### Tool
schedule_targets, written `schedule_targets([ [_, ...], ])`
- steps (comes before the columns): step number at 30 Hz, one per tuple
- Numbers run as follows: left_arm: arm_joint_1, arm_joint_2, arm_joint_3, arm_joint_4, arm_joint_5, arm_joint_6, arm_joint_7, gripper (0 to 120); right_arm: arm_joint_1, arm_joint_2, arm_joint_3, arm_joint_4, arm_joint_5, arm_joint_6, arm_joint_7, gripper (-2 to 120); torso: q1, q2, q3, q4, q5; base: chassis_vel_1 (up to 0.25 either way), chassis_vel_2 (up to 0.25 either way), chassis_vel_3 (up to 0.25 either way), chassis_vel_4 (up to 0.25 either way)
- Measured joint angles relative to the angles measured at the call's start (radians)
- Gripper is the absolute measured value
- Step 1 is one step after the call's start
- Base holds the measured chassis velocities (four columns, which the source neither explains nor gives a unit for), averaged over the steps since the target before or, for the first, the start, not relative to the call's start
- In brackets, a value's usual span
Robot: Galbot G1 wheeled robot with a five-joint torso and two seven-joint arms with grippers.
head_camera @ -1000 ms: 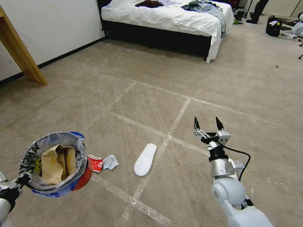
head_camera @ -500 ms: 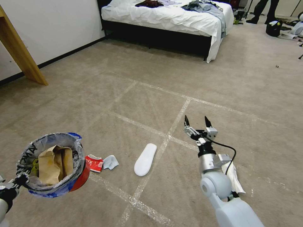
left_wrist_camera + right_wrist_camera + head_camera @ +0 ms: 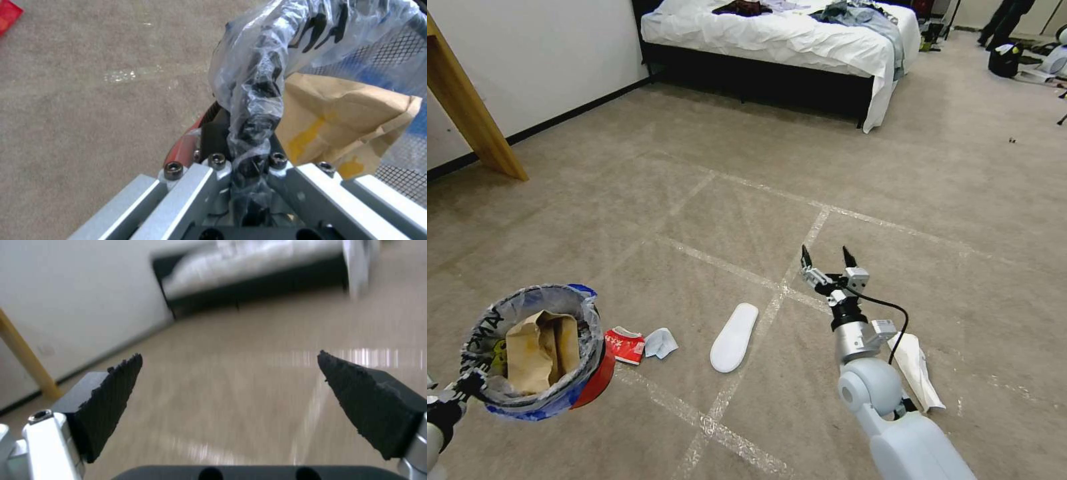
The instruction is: Pick up the trash bin and place the garbage on the floor into it.
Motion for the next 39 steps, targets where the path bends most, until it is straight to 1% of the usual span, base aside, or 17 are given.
schedule_targets([
  [2,0.001,0.001,0.000,0.000,0.000,0.000,0.000,0,0.012,0.000,-0.032,-0.006,0.162,-0.114,0.077,100,0.000,0.000,0.000,0.0000,0.0001,0.000,0.000,0.000,0.000],
  [3,0.001,0.001,0.000,0.000,0.000,0.000,0.000,0,0.012,0.000,-0.032,-0.006,0.162,-0.114,0.077,100,0.000,0.000,0.000,0.0000,0.0001,0.000,0.000,0.000,0.000],
  [4,0.003,-0.001,-0.001,-0.001,0.000,-0.001,0.000,0,0.021,0.001,-0.043,-0.013,0.253,-0.172,0.117,100,0.000,0.000,0.000,0.0000,0.0001,0.000,0.000,0.000,0.000],
  [5,0.003,-0.001,-0.001,-0.001,0.000,-0.001,0.000,0,0.021,0.001,-0.043,-0.013,0.253,-0.172,0.117,100,0.000,0.000,0.000,0.0000,0.0001,0.000,0.000,0.000,0.000],
  [7,0.006,-0.004,-0.002,-0.002,0.000,-0.001,0.000,0,0.035,0.003,-0.053,-0.031,0.374,-0.253,0.166,100,0.000,0.000,0.000,0.0000,0.0001,0.000,0.000,0.000,0.000],
  [8,0.006,-0.004,-0.002,-0.002,0.000,-0.001,0.000,0,0.035,0.003,-0.053,-0.031,0.374,-0.253,0.166,100,0.000,0.000,0.000,0.0000,0.0001,0.000,0.000,0.000,0.000],
  [10,0.007,-0.009,-0.003,0.002,0.003,-0.004,0.000,0,0.054,0.013,-0.056,-0.065,0.497,-0.349,0.217,100,0.000,0.000,0.000,0.0000,0.0000,0.000,0.000,0.000,0.000],
  [14,0.008,-0.011,-0.005,0.004,0.004,-0.005,0.000,0,0.070,0.027,-0.057,-0.116,0.561,-0.418,0.245,100,0.000,0.000,0.000,0.0000,0.0001,0.000,0.000,0.000,0.000],
  [16,0.010,-0.013,-0.009,0.007,0.005,-0.007,0.000,0,0.099,0.048,-0.071,-0.216,0.596,-0.474,0.265,100,0.000,0.000,0.000,0.0000,0.0001,0.000,0.000,0.000,0.000],
  [17,0.010,-0.013,-0.009,0.007,0.005,-0.007,0.000,0,0.099,0.048,-0.071,-0.216,0.596,-0.474,0.265,100,0.000,0.000,0.000,0.0000,0.0001,0.000,0.000,0.000,0.000],
  [19,0.013,-0.015,-0.013,0.007,0.006,-0.008,0.000,0,0.124,0.067,-0.081,-0.300,0.615,-0.534,0.256,100,0.000,0.000,0.000,-0.0001,0.0000,0.000,0.000,0.000,0.000],
  [23,0.016,-0.016,-0.017,0.007,0.006,-0.008,0.000,0,0.146,0.080,-0.096,-0.368,0.605,-0.556,0.233,100,0.000,0.000,0.000,0.0000,0.0001,0.000,0.000,0.000,0.000],
  [25,0.020,-0.020,-0.021,0.005,0.006,-0.009,0.000,0,0.195,0.108,-0.128,-0.469,0.583,-0.577,0.189,100,0.000,0.000,0.000,0.0001,0.0000,0.000,0.000,0.000,0.000],
  [27,0.021,-0.022,-0.023,0.005,0.006,-0.009,0.000,0,0.215,0.122,-0.140,-0.515,0.571,-0.586,0.163,100,0.000,0.000,0.000,0.0001,0.0000,0.000,0.000,0.000,0.000],
  [33,0.029,-0.025,-0.030,0.002,0.005,-0.010,0.001,0,0.268,0.156,-0.174,-0.634,0.527,-0.586,0.107,100,0.000,0.000,0.000,0.0000,-0.0001,0.000,0.000,0.000,0.000],
  [36,0.035,-0.026,-0.036,-0.002,0.004,-0.012,0.001,0,0.326,0.188,-0.201,-0.741,0.492,-0.571,0.052,100,0.000,0.000,0.000,0.0000,-0.0001,0.000,0.000,0.000,0.000],
  [39,0.038,-0.026,-0.037,-0.007,0.002,-0.012,0.001,0,0.355,0.206,-0.214,-0.793,0.473,-0.561,0.010,100,0.000,0.000,0.000,0.0001,0.0000,0.000,0.000,0.000,0.000],
])
